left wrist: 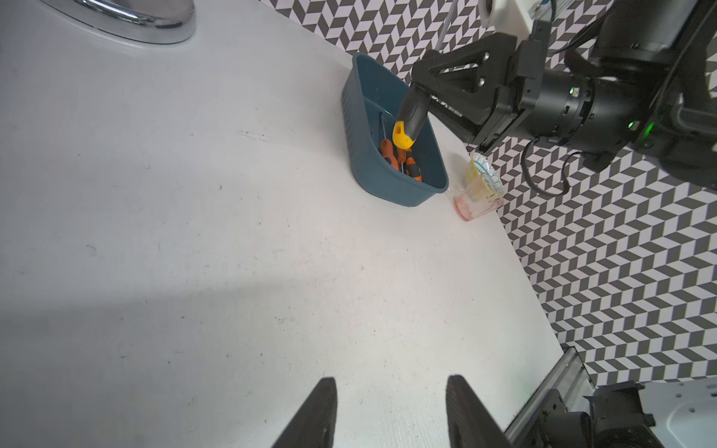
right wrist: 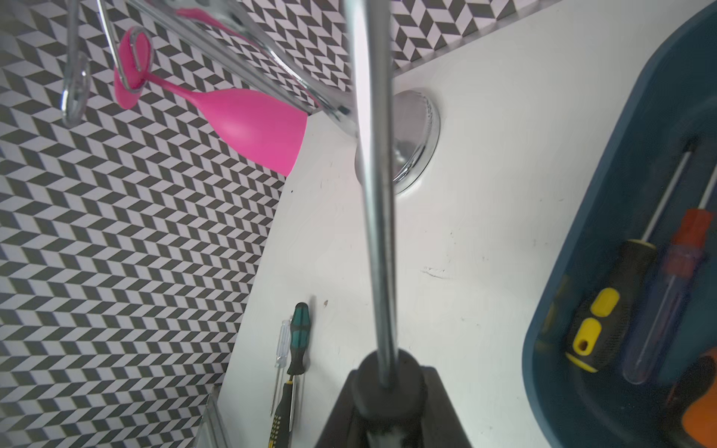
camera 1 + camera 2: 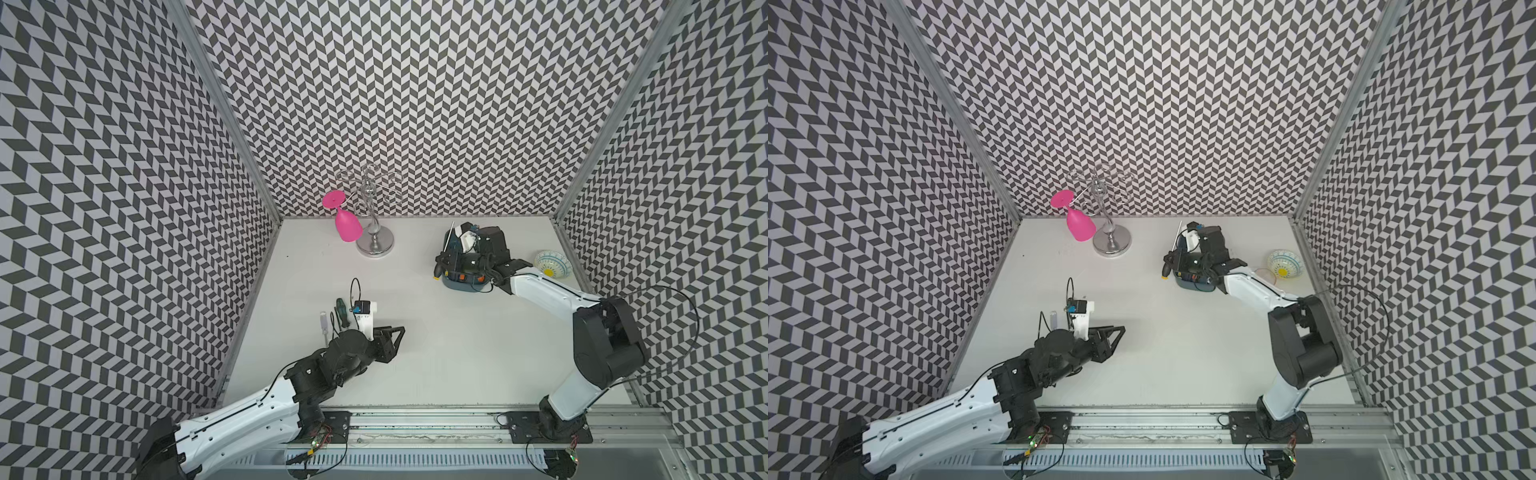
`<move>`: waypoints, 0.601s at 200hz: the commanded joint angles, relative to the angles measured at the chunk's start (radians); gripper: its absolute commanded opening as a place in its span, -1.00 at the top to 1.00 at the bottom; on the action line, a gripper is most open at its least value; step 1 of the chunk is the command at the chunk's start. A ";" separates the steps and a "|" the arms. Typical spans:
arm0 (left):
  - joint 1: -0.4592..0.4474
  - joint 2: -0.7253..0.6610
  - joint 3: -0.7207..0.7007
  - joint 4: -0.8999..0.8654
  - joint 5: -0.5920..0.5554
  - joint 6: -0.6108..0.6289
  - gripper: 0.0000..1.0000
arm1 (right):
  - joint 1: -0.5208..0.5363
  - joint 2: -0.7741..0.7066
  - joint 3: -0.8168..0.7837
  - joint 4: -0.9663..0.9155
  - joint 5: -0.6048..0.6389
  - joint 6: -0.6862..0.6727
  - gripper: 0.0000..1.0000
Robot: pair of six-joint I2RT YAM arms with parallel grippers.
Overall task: Put the screwdriver on the desktop into the storage box
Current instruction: Place the screwdriver in the storage box.
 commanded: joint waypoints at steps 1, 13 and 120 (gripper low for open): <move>0.008 -0.023 0.001 -0.070 -0.045 -0.023 -0.09 | -0.024 0.035 0.058 -0.040 0.073 -0.035 0.78; 0.010 -0.033 0.000 -0.078 -0.047 -0.022 -0.10 | -0.035 0.051 0.079 -0.054 0.091 -0.039 0.77; 0.050 -0.035 0.000 -0.100 -0.026 -0.030 -0.21 | -0.098 0.230 0.221 -0.131 0.271 -0.067 0.76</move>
